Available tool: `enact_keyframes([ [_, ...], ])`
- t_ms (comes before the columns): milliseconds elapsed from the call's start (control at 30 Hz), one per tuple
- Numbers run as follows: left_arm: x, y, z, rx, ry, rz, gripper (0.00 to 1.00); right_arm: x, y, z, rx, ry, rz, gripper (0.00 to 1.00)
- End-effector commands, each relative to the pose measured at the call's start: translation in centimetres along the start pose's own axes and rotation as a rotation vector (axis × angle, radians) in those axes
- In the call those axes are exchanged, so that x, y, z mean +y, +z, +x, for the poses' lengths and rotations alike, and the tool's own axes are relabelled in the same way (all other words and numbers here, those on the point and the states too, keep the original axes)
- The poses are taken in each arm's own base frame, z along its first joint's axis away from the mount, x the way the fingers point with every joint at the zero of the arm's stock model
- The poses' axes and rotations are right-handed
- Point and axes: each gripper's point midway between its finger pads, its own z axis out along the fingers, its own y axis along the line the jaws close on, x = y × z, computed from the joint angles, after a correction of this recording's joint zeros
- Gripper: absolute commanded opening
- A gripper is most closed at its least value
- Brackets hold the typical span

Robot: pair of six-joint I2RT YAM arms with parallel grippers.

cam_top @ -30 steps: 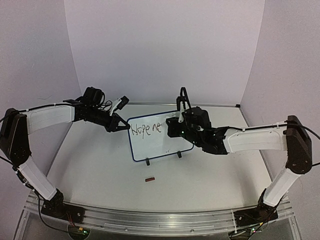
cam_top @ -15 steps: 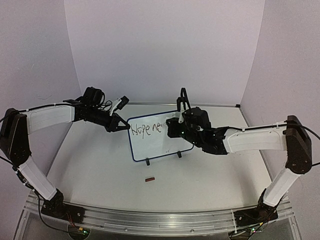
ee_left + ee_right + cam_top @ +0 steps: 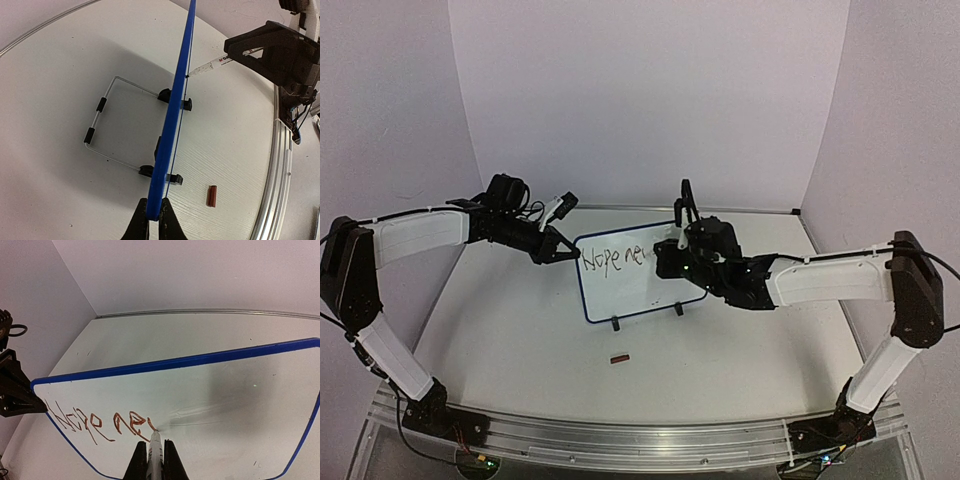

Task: Write a sentence on the whiteboard
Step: Write on the whiteboard with the whiteboard marker without the cap.

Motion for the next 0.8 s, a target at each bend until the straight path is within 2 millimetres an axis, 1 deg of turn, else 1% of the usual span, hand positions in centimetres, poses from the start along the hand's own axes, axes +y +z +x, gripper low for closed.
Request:
enact_keyframes([
  [0,1.1,0.4,0.6,0.028,0.033,-0.059,0.0,-1.4,0.3,0.8,0.016,-0.002,0.048,0.0],
  [167,1.1,0.4,0.7,0.031,0.031,-0.059,0.0,-0.9,0.3,-0.1,-0.002,-0.004,0.039,0.0],
  [533,1.1,0.3,0.7,0.029,0.034,-0.059,0.0,-0.2,-0.5,-3.2,-0.088,0.001,0.029,0.0],
  [767,1.1,0.3,0.6,0.029,0.034,-0.06,0.0,0.2,-0.7,-4.2,-0.118,0.002,0.021,0.0],
])
